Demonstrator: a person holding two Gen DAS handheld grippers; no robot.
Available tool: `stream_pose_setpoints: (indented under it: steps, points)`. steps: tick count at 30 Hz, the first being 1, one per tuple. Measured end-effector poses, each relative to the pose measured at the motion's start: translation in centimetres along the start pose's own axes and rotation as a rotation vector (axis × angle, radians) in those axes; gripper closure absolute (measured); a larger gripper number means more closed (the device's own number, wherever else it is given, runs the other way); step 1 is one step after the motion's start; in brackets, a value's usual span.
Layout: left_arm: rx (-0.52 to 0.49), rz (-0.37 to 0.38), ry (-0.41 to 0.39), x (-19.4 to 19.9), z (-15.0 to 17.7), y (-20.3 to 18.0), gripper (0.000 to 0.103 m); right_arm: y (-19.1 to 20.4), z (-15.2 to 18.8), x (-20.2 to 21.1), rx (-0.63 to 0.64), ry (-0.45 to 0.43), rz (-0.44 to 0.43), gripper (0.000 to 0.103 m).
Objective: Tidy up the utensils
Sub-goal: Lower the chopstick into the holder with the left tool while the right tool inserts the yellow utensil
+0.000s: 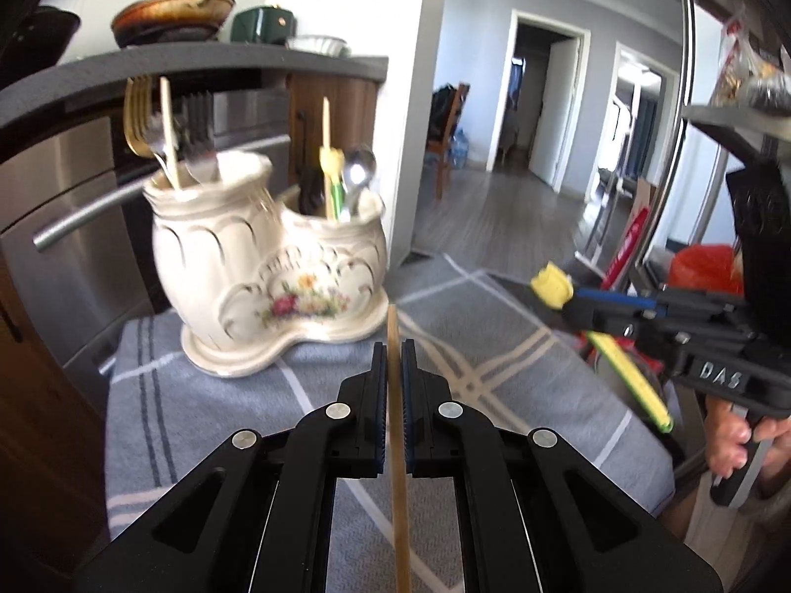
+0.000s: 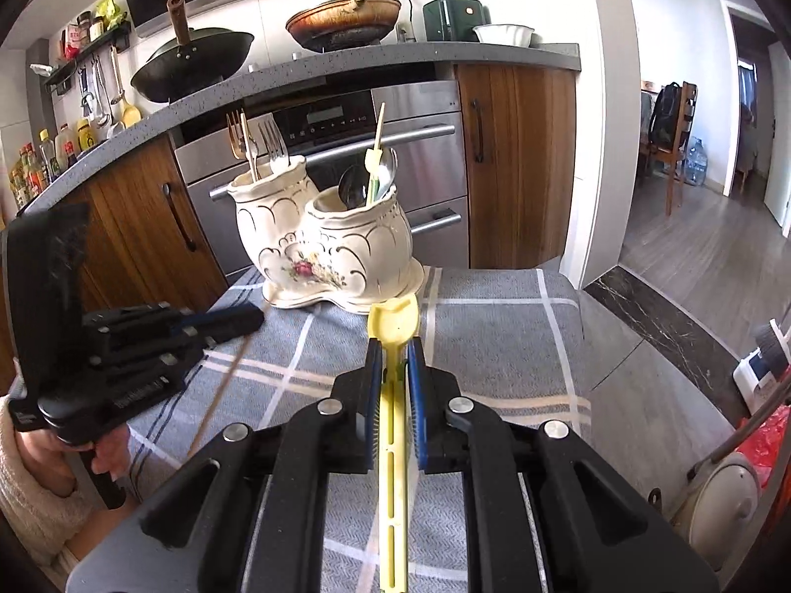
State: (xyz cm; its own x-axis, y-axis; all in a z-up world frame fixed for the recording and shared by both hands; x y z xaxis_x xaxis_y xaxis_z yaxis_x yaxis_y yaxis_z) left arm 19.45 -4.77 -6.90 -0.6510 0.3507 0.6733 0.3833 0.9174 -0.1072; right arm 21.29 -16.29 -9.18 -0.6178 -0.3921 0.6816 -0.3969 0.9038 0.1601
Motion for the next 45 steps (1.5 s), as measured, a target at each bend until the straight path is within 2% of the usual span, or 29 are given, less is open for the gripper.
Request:
stream_pose_setpoints:
  steps: [8,18,23,30,36,40,45]
  points:
    - [0.035,0.007,-0.113,3.8,-3.2,1.4,0.097,0.4,-3.3,0.6,-0.014,-0.070,-0.021,0.094]
    - [0.034,-0.005,-0.131,5.4,-4.0,3.5,0.097,2.0,-5.1,-1.9,0.008,-0.088,-0.040,0.094]
    - [0.033,-0.009,-0.171,6.9,-5.7,4.9,0.097,2.5,-7.3,-2.5,-0.003,-0.110,-0.053,0.094]
    - [0.027,-0.059,-0.306,10.2,-12.3,7.1,0.097,3.3,-13.8,-1.0,-0.003,-0.244,-0.056,0.094]
    - [0.003,-0.121,-0.417,10.9,-18.3,8.0,0.097,2.9,-19.0,-1.2,-0.013,-0.343,-0.039,0.094]
    - [0.001,-0.148,-0.482,10.3,-21.3,8.7,0.097,3.0,-21.1,-2.3,0.001,-0.380,-0.028,0.094]
    - [-0.016,-0.202,-0.499,7.7,-22.6,9.1,0.097,2.9,-21.5,-4.7,-0.002,-0.405,-0.050,0.094]
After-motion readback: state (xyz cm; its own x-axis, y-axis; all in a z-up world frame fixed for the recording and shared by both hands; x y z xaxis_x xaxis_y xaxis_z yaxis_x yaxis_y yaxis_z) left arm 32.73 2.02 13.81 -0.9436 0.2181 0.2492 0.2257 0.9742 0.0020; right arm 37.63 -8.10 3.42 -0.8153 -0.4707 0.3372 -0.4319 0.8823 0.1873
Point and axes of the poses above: each gripper's, at about its wrist camera, not at the fingertips, and x roughly against the way its jaws point, y to its left, z to its underside, the point moved 10 cm from there along -x, roughly the way its jaws point, and after that the axes turned 10 degrees about y, right-handed, at the moved point
